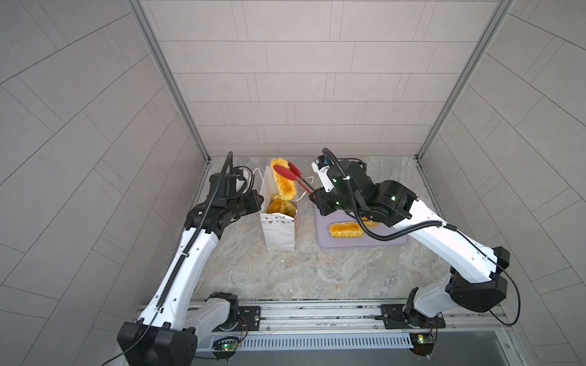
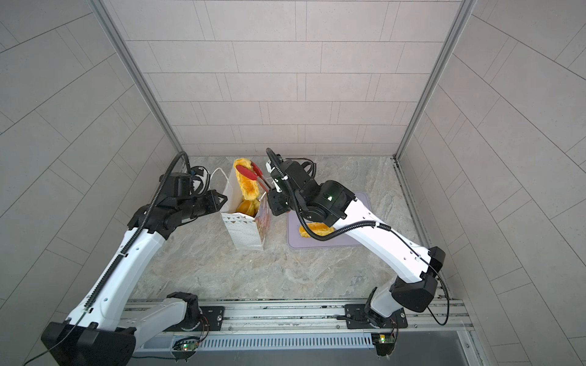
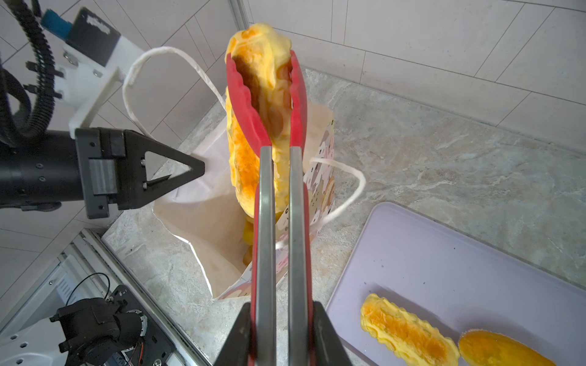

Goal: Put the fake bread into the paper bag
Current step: 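Lift the ridged pastry with the tongs and carry it over the bag, then open the tongs to drop the ridged pastry into the bag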

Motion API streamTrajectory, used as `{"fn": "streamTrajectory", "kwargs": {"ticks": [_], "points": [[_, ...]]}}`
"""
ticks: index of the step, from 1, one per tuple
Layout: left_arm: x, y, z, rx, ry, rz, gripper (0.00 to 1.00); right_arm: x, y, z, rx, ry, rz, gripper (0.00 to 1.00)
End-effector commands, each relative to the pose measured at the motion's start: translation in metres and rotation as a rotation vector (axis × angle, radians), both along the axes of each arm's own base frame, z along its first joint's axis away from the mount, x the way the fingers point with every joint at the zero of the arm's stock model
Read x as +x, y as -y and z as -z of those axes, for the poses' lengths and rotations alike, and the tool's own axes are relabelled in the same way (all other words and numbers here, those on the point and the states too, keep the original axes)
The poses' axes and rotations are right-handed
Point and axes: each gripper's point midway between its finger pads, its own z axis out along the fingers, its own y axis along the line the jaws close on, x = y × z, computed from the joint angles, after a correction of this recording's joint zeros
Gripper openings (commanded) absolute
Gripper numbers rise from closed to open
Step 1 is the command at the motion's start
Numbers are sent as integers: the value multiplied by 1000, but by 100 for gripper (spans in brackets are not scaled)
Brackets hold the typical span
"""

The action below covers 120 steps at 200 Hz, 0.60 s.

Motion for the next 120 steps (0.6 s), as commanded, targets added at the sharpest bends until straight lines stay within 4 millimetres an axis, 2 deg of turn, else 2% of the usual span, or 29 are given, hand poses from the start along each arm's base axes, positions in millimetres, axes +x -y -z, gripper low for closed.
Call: {"fn": "streamTrajectory", "kwargs": {"ticks": [1,27,80,120], "points": [[-5,-4,2,5,-10,-11,14,-1,-1,-9,17,36,6,25],[-6,-4,2,6,-10,-11,14,-4,0,-6,12,31,8,30],[-7,-5,1,7,-9,-14,14,-4,8,-12,18,49,31,43],[-7,-5,1,8,-8,-16,14,-4,11,-20,27,66,37,44]]}}
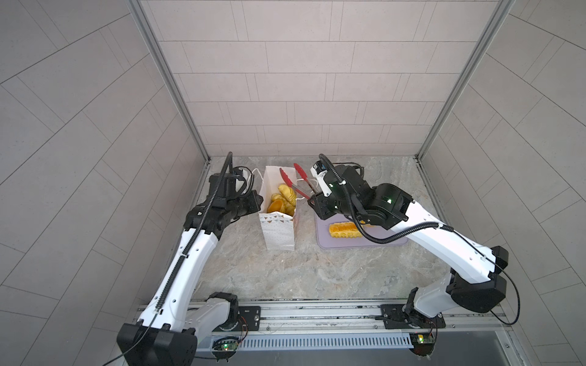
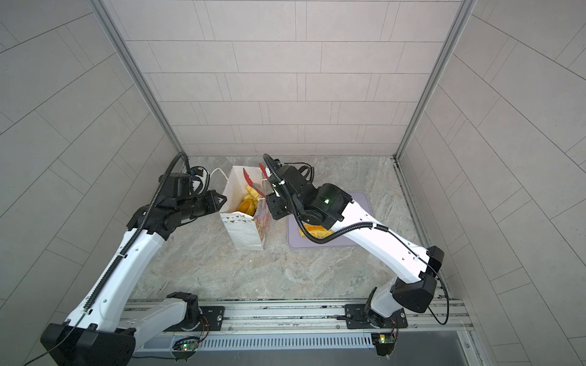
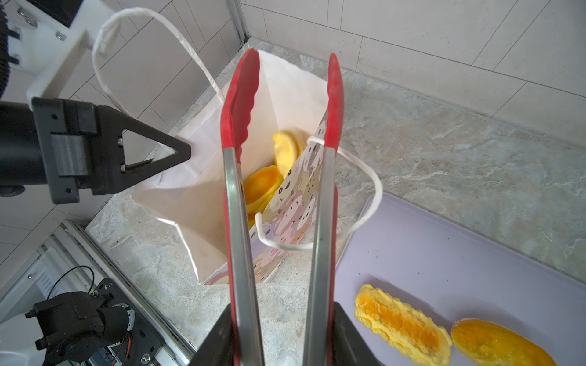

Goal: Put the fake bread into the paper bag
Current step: 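Open the tongs to drop the ridged pastry into the bag, then raise the empty tongs and swing them back over the tray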

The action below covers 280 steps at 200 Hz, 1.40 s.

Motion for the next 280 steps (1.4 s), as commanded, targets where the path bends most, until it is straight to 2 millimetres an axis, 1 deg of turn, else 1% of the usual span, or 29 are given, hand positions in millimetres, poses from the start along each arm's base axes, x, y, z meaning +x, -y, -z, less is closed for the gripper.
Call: {"fn": "streamTrajectory", "kwargs": {"ticks": [1,36,90,122,134,155,176,204,224,249,280], "points": [[-6,-4,1,5,-9,-13,14,-2,8,-32,63,72,24,44],[-6,-4,2,6,-12,-11,14,-1,18,-43,64,111,51,44],[-6,-4,2,5,-14,-11,14,1,39,-59,49,167,104,43],[-7,-4,2,7,-11,-9,14,7,62,-64,59,177,166,43],[-6,-4,2,5,-13,-9,14,9,74,-65,71,175,194,43],[-7,-4,2,6,-12,-7,14,13,97,-62,95,155,245,43],[-6,-3,1,5,-11,-8,14,19,124,-53,127,121,312,43],[-6,-3,2,6,-13,-6,14,25,160,-32,171,63,402,43],[-6,-3,2,6,-13,-3,14,28,186,-11,207,11,470,43],[-6,-3,2,6,-13,-4,14,30,214,21,236,-57,553,43],[-6,-3,2,6,-13,-2,14,30,236,62,295,-155,622,44]]}}
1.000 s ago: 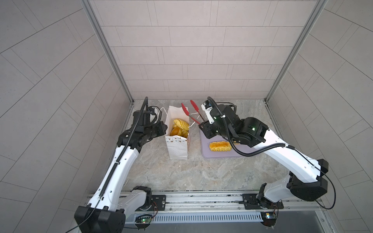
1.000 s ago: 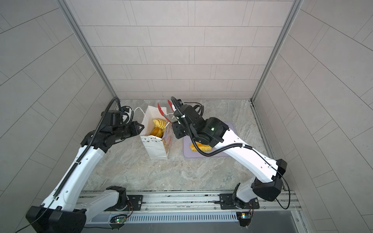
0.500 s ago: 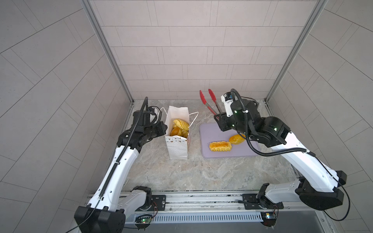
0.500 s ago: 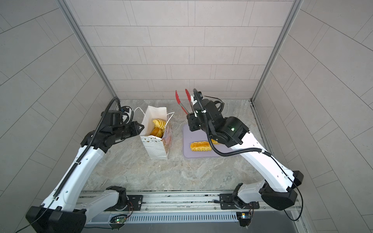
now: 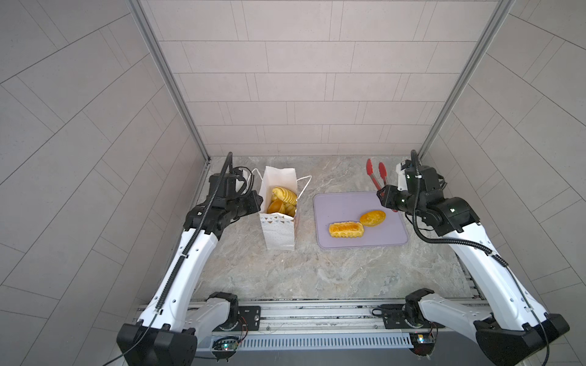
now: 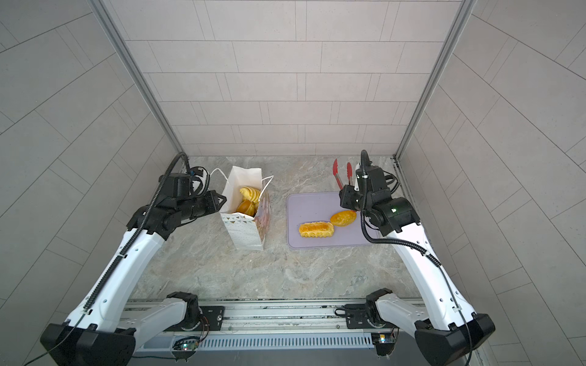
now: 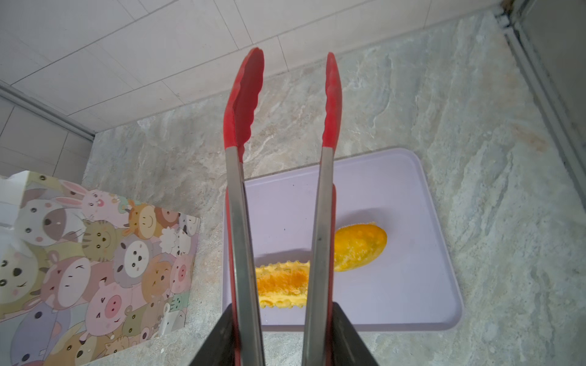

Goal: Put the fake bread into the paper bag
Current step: 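Raise the empty tongs and swing them back over the tray, then lower the tongs and close them on the orange oval bread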

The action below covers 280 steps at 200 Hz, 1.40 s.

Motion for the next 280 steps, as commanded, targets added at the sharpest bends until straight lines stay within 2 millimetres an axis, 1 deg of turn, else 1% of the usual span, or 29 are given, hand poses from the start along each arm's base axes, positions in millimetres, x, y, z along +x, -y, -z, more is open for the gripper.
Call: {"fn": "streamTrajectory", "kwargs": {"ticks": [1,38,58,74,105,154,184,280], "points": [[-4,-2,1,5,-8,-2,14,1,2,6,130,10,13,44],[-4,-2,1,5,-8,0,14,-3,24,47,208,-60,89,45],[-4,-2,1,5,-8,1,14,-7,33,67,241,-96,122,45],[-4,-2,1,6,-7,2,14,-10,39,79,264,-114,145,45],[-4,-2,1,4,-6,3,14,-16,46,96,270,-141,173,46],[-4,-2,0,5,-6,4,14,-21,47,113,282,-171,182,49],[-4,-2,0,5,-7,4,14,-22,46,118,287,-177,183,52],[-4,-2,1,7,-9,2,14,-31,41,133,324,-196,185,52]]}}
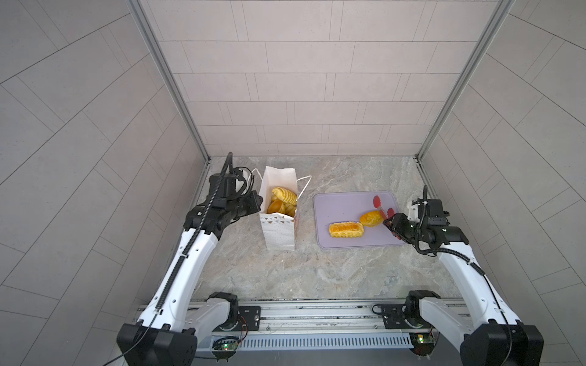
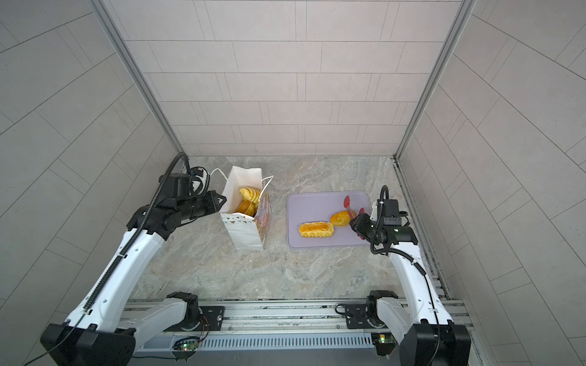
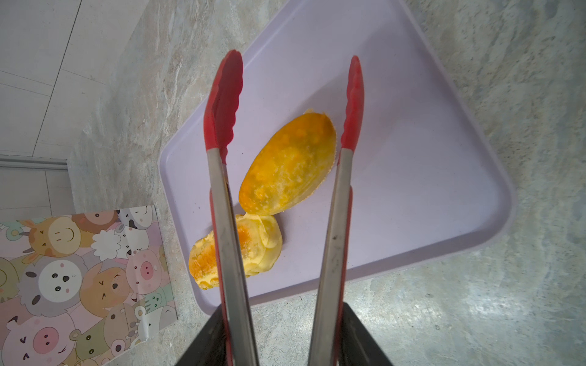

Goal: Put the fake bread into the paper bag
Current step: 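Lower the tongs and close them on the orange oval bread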

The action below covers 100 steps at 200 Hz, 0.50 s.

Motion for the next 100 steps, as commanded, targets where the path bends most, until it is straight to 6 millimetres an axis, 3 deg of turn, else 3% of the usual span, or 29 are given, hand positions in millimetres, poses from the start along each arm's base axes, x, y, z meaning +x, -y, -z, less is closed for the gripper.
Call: {"fn": "streamTrajectory", "kwargs": {"ticks": [1,100], "points": [[-3,-2,1,7,-8,0,14,3,0,-6,20,43,15,52],[-3,-2,1,4,-8,-3,14,1,-8,8,83,33,21,48]]}}
